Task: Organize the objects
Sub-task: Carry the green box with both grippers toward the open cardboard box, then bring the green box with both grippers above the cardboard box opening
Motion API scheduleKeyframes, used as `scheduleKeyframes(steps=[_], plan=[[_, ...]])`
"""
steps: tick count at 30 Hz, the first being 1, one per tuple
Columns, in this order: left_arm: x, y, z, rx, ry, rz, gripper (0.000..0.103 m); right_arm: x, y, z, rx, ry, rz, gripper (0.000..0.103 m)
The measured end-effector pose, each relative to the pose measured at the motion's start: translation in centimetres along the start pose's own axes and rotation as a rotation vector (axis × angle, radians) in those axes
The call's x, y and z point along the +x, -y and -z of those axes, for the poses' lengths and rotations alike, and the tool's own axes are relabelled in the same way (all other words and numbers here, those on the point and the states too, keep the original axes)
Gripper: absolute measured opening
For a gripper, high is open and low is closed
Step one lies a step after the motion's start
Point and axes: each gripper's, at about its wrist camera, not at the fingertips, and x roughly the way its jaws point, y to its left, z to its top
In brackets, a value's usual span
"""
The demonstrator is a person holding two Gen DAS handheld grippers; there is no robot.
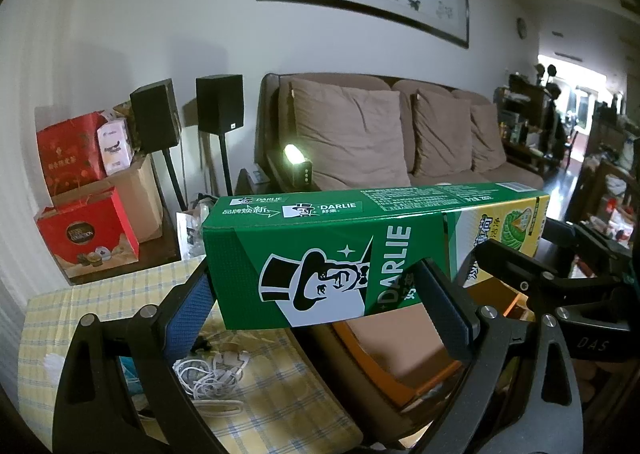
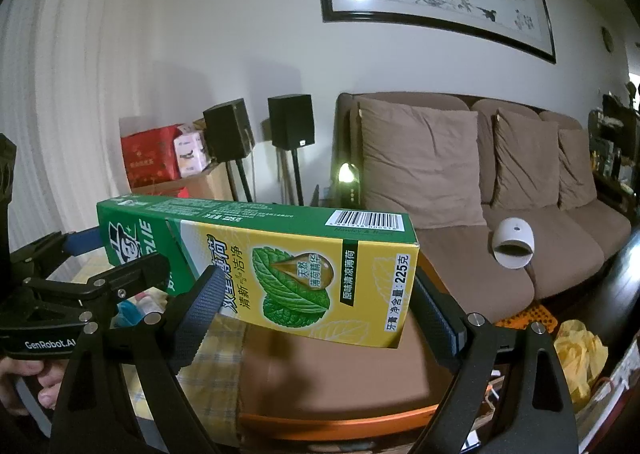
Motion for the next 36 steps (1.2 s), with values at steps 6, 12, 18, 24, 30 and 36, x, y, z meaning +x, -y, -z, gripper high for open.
scheduleKeyframes(steps=[6, 12, 18, 24, 30, 36], plan=[[0.4, 0.2, 0.0, 0.002, -0.008, 0.008, 0.096, 0.1, 0.3, -0.1, 0.004, -0.006, 0.008, 0.092], [0.9, 0.2, 0.0, -0.001, -0.014, 0.017, 0.096, 0.3, 0.6, -0.1, 0.005, -0.014, 0.015, 0.092], [1.3, 0.6, 0.1, 0.002, -0.019, 0.024, 0.096, 0.6, 0.9, 0.0, 0.011, -0.019, 0.023, 0.092], [1.5, 0.8, 0.1, 0.002, -0.018, 0.033, 0.096, 0.4, 1.4, 0.0, 0.019, -0.019, 0.032, 0.092], [1.6, 1.0, 0.1, 0.002, -0.019, 0.038, 0.096, 0.3, 1.5, 0.0, 0.017, -0.018, 0.038, 0.092], [1.8, 1.3, 0.0, 0.004, -0.023, 0.045, 0.096, 0.2, 1.7, 0.1, 0.018, -0.019, 0.046, 0.092]])
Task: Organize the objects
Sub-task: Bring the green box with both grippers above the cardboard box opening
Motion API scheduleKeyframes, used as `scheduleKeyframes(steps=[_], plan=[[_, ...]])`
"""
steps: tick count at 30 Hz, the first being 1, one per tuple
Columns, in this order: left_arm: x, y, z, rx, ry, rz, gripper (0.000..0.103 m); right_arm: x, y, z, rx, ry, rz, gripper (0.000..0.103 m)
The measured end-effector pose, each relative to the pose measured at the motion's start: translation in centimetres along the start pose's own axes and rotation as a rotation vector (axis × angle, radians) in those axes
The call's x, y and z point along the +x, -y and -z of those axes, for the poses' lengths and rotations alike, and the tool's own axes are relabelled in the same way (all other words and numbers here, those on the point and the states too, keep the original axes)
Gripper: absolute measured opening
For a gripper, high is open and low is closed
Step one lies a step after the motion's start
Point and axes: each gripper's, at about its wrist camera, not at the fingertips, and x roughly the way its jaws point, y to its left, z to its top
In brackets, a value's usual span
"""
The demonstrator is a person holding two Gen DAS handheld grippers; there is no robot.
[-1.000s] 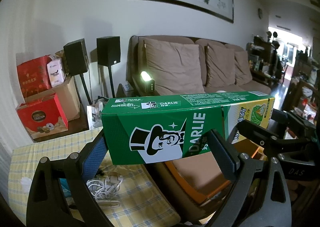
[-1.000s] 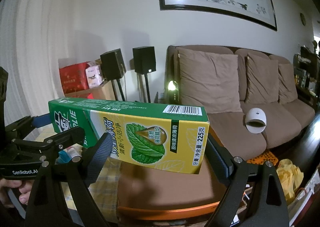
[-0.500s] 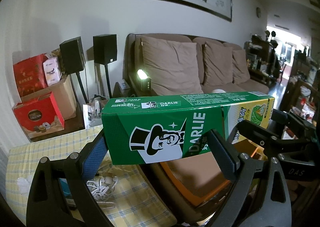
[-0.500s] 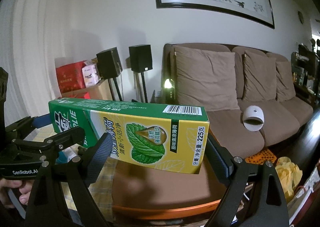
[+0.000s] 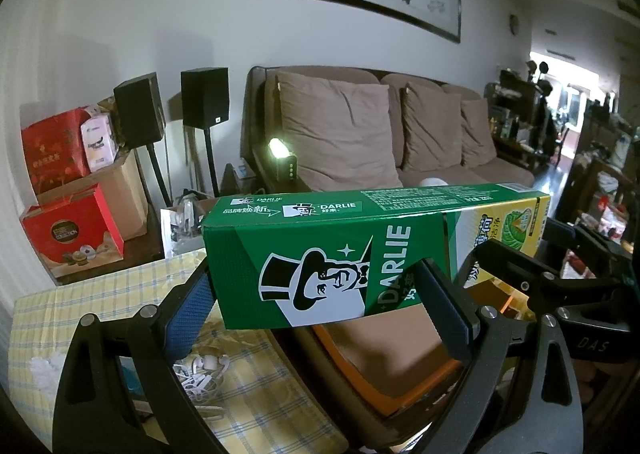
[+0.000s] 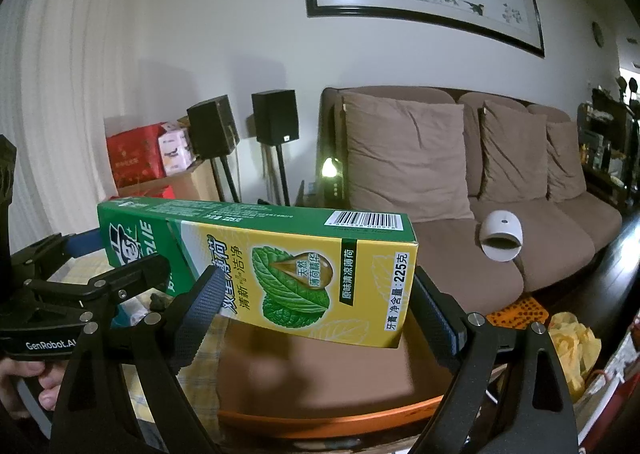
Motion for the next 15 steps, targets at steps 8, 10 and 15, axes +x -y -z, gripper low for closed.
scheduleKeyframes(steps=[8, 10, 15], plan=[[0.17, 0.45, 0.10, -0.007, -0.004, 0.007, 0.096, -0.02, 0.39, 0.00, 0.004, -0.003, 0.006, 0.092], [0.26, 0.58, 0.11, -0.008, -0.005, 0.011, 0.096, -0.04, 0.49, -0.02, 0.003, -0.004, 0.011, 0.092], [0.60, 0.84, 0.02, -0.011, -0.010, 0.017, 0.096, 0.05, 0.72, -0.09, 0.005, -0.009, 0.016, 0.092]])
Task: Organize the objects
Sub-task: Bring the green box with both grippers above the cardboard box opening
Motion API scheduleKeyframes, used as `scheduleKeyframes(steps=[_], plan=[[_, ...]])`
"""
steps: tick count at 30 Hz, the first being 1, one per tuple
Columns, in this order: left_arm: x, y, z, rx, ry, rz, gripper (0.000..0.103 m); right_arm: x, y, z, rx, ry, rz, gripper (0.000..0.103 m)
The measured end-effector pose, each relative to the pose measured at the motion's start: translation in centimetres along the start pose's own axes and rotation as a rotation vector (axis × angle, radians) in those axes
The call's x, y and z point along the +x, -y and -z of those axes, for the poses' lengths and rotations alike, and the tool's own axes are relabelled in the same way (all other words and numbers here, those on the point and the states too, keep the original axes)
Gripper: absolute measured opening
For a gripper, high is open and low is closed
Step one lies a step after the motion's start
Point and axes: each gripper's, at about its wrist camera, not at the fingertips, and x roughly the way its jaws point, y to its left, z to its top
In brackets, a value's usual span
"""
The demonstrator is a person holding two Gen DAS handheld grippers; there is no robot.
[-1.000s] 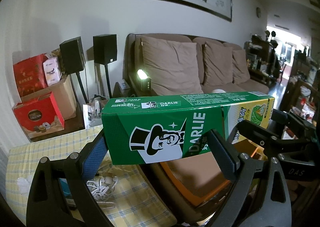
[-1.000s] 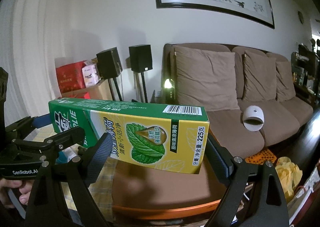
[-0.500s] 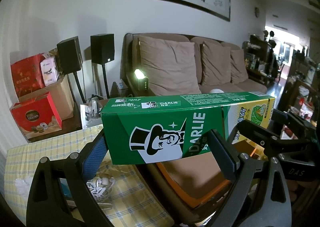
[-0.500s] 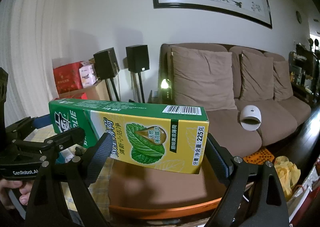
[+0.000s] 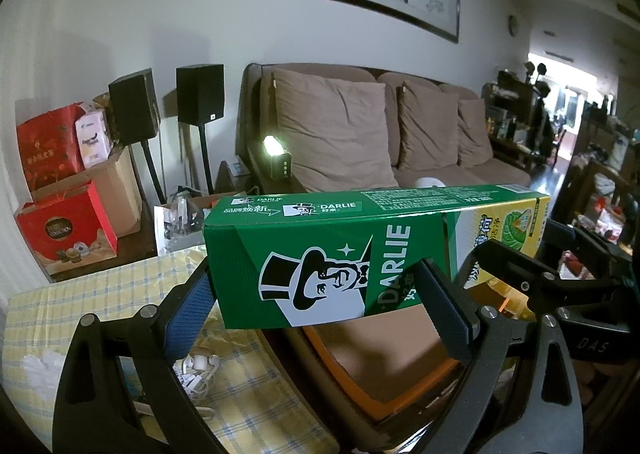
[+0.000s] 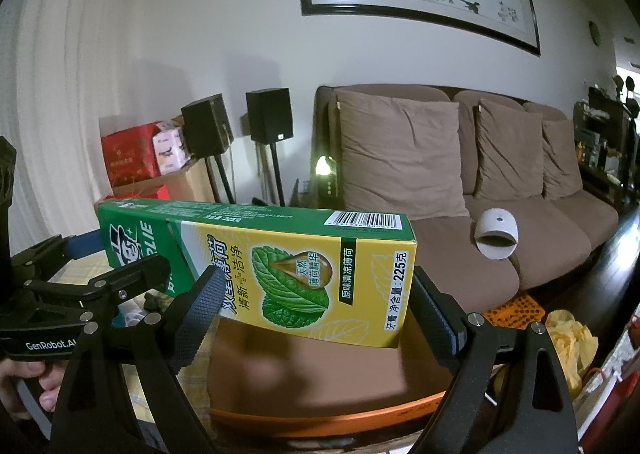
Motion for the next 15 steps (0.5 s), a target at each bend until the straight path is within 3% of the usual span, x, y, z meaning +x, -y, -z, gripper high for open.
scheduleKeyframes(steps=[15], plan=[[1.05, 0.17, 0.30, -0.020, -0.022, 0.019, 0.096, 0.33, 0.88, 0.13, -0.004, -0.028, 0.021, 0.092]])
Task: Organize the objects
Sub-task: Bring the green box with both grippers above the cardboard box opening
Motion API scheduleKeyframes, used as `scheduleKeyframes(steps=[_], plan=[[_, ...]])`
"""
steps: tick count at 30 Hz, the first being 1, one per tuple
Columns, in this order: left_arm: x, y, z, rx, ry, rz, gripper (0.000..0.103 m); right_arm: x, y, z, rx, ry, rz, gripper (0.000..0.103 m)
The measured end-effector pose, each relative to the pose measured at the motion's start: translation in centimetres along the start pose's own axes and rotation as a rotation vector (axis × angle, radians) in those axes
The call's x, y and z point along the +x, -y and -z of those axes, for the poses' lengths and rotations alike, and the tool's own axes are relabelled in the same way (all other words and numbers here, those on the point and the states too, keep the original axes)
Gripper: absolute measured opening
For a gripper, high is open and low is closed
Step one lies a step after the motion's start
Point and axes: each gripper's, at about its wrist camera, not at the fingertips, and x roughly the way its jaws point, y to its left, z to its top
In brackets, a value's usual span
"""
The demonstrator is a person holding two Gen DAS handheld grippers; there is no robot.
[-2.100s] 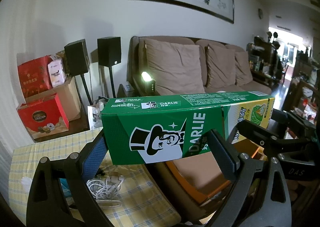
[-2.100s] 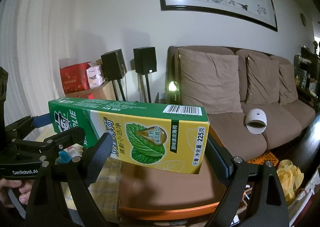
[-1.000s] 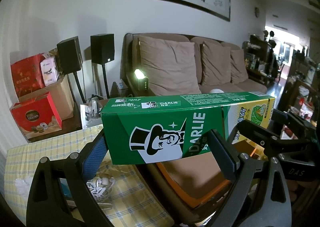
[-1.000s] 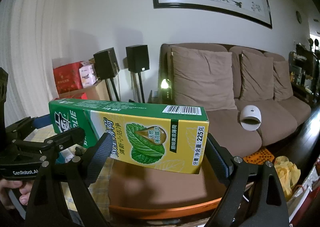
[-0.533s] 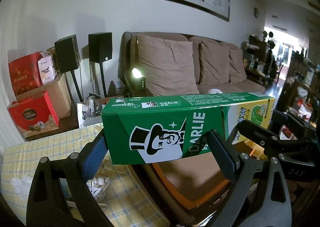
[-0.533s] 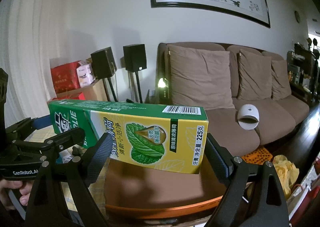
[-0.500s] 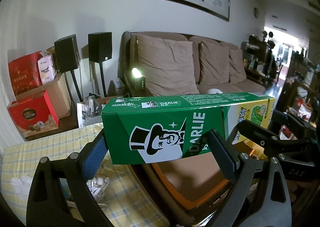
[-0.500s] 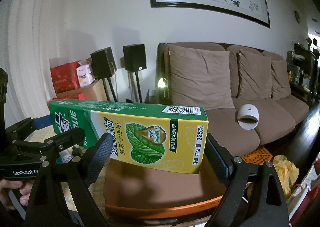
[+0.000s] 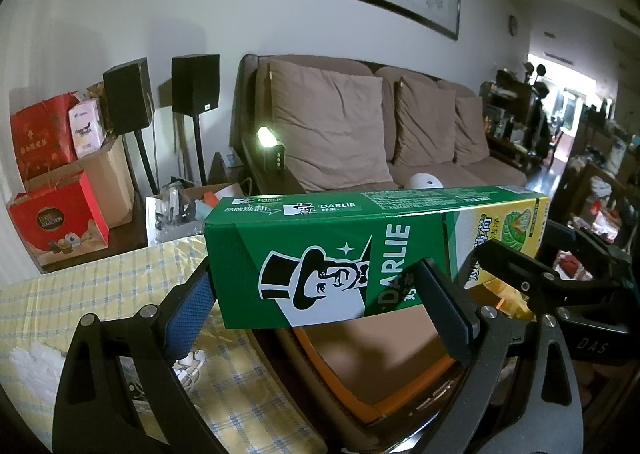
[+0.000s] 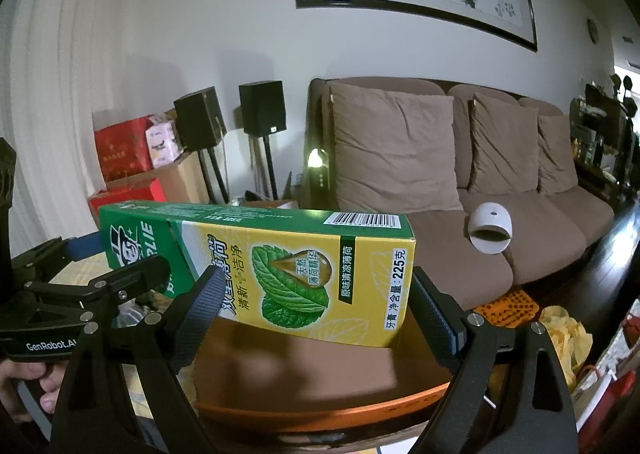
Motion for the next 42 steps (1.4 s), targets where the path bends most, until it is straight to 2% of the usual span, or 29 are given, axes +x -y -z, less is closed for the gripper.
scheduleKeyframes(steps=[42], plan=[[2.2, 0.8, 0.8, -0.044, -0.068, 0.033, 0.096, 0.8, 1.4, 0.3, -0.002, -0.056, 0.028, 0.091]])
